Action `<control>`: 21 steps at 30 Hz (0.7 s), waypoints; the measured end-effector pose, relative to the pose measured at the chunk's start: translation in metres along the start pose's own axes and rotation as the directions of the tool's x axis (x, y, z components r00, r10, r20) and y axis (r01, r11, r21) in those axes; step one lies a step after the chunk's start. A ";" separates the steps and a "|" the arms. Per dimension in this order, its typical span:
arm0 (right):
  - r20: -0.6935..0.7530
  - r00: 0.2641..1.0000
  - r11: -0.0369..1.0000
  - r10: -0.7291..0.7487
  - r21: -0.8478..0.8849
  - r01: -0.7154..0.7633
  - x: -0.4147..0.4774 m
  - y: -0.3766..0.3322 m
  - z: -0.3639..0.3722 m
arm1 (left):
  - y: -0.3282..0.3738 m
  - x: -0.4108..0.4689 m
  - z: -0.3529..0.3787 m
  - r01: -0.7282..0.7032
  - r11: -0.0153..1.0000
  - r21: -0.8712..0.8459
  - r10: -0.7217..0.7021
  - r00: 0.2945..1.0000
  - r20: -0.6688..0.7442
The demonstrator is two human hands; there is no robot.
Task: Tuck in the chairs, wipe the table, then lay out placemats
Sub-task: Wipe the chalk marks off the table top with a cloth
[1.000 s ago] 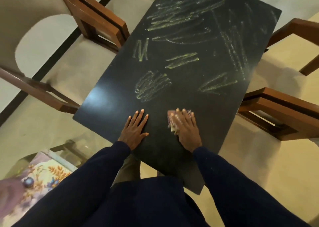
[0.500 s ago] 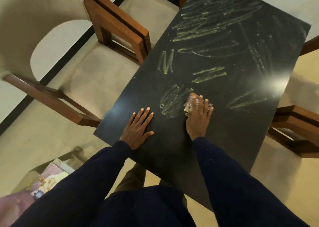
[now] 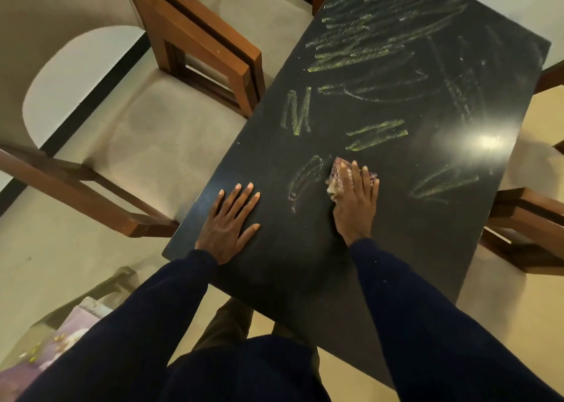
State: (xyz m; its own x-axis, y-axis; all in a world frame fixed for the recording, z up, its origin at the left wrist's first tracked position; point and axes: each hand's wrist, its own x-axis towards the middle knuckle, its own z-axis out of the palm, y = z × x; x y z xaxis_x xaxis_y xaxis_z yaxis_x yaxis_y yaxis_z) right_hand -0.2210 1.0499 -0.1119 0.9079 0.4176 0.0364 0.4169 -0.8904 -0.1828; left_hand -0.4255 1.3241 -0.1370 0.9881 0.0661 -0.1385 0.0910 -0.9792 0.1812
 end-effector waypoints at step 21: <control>0.115 0.955 0.962 -0.273 0.008 0.274 0.023 -0.078 0.017 | -0.003 -0.002 0.004 0.019 0.994 -0.107 -0.027 0.997 -0.076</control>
State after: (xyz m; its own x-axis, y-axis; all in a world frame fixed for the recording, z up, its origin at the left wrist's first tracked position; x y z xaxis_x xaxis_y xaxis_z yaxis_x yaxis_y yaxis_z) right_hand -0.2337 1.1322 -0.1139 0.7481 0.6629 -0.0283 0.6494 -0.7403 -0.1736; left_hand -0.4282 1.3265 -0.1410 0.9919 0.1068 -0.0692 0.1221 -0.9516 0.2820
